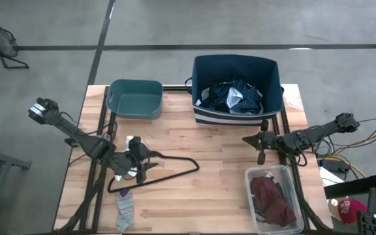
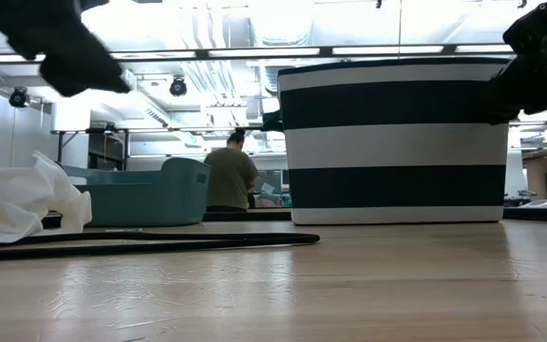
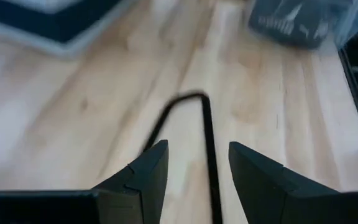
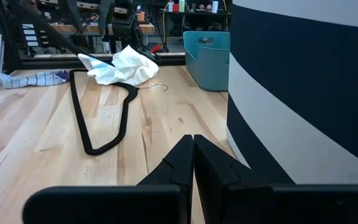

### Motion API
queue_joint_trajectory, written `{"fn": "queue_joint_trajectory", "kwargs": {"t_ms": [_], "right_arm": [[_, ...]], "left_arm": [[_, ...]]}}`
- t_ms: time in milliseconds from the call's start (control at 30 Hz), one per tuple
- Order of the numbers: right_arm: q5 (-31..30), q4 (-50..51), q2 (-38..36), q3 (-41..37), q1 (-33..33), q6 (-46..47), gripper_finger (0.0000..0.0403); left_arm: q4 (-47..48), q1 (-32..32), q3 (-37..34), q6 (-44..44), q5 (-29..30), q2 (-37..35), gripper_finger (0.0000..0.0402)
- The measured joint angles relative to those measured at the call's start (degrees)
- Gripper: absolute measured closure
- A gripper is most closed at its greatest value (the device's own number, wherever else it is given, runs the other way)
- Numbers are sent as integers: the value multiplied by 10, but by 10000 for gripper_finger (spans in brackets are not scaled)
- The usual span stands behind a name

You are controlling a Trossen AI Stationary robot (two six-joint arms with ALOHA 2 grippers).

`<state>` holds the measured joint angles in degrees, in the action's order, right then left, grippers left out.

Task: Pick & Place Cloths
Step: Put the white sock into the light blue bin

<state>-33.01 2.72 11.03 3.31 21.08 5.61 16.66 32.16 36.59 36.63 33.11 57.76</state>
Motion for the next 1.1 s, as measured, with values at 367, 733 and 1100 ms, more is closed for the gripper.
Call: {"fn": "queue_joint_trajectory", "kwargs": {"t_ms": [367, 733, 1100], "right_arm": [[0, 0, 0, 0, 0, 0, 394], [0, 0, 0, 0, 0, 0, 394], [0, 0, 0, 0, 0, 0, 394]], "left_arm": [[242, -4, 3, 203, 73, 0, 227], [390, -45, -3, 340, 40, 8, 227], [421, -50, 20, 354, 9, 9, 227]]}}
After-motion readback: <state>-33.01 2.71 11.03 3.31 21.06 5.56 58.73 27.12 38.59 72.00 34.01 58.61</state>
